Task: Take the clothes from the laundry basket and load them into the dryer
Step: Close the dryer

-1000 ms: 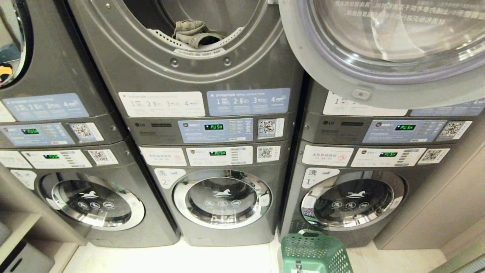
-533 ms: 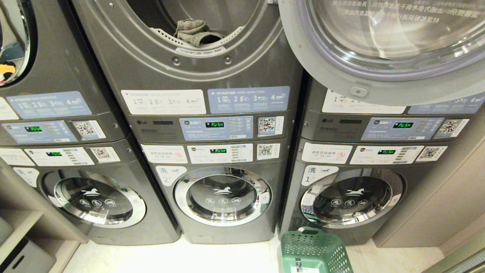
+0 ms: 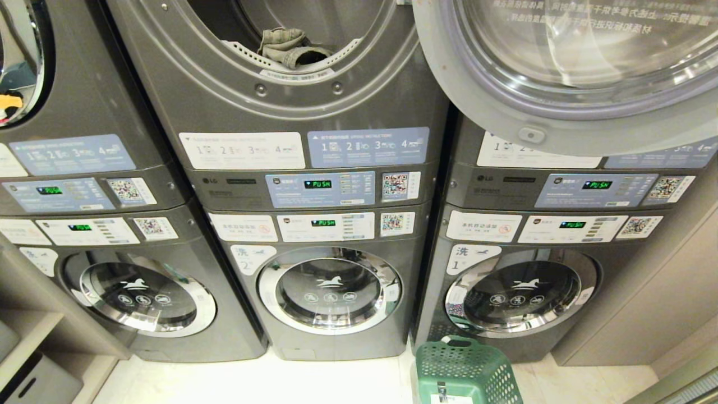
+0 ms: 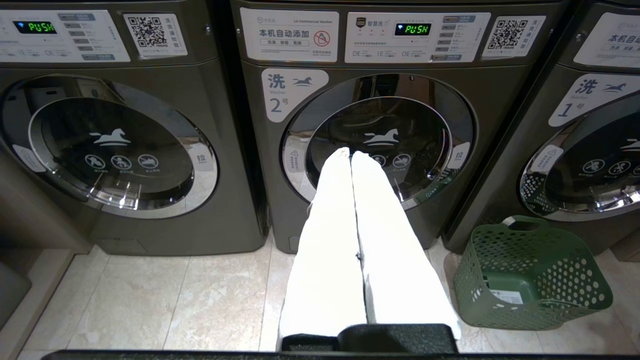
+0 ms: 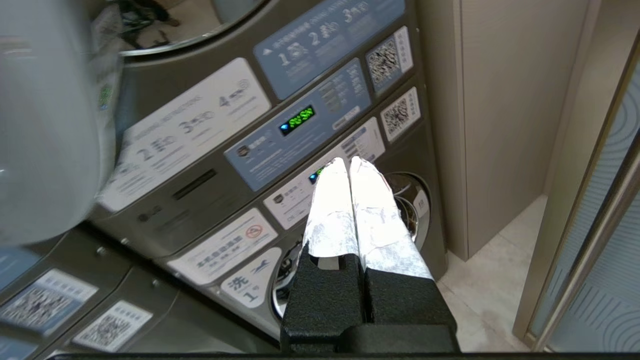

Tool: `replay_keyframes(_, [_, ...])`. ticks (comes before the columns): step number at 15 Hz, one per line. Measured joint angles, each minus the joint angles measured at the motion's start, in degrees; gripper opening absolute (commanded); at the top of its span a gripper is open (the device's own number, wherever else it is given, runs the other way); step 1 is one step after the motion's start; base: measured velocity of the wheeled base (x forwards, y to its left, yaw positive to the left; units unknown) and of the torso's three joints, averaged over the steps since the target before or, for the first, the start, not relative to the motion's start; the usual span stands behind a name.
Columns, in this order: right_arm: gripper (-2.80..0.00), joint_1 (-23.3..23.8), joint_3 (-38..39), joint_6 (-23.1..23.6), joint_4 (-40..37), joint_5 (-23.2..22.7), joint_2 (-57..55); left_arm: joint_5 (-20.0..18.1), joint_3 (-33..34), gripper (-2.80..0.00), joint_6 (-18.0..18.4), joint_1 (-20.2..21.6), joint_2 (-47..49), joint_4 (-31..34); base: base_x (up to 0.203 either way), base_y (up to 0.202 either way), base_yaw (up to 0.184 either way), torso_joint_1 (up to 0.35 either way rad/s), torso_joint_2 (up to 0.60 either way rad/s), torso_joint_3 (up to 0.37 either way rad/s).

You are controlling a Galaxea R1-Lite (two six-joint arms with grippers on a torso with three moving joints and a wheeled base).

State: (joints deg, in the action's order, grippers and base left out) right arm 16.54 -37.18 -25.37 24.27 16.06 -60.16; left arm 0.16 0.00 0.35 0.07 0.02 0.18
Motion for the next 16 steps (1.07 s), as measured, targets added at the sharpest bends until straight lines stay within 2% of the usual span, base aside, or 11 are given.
replay_keyframes(3, [-2.8,7.2,0.13,-1.06,8.78,-7.77,-5.13,-0.02,0.0,-2.8,0.0,0.0,0.0,0.0,0.0,0.0,0.0,0.0,0.0,0.0])
replay_keyframes(5, [-2.8,8.9,-1.33,-1.31,10.55,-13.06,-6.54,-0.02,0.0,-2.8,0.0,0.0,0.0,0.0,0.0,0.0,0.0,0.0,0.0,0.0])
replay_keyframes(8, [-2.8,9.44,-2.17,-1.23,16.96,-17.06,-7.95,-0.02,0.0,-2.8,-0.01,0.0,0.0,0.0,0.0,0.0,0.0,0.0,0.0,0.0])
replay_keyframes(11, [-2.8,10.61,-3.27,-0.48,23.75,-18.42,-10.93,-0.02,0.0,-2.8,0.0,0.0,0.0,0.0,0.0,0.0,0.0,0.0,0.0,0.0])
replay_keyframes(16, [-2.8,11.73,-6.06,-1.22,25.95,-19.87,-13.74,-0.03,0.0,-2.8,-0.02,0.0,0.0,0.0,0.0,0.0,0.0,0.0,0.0,0.0])
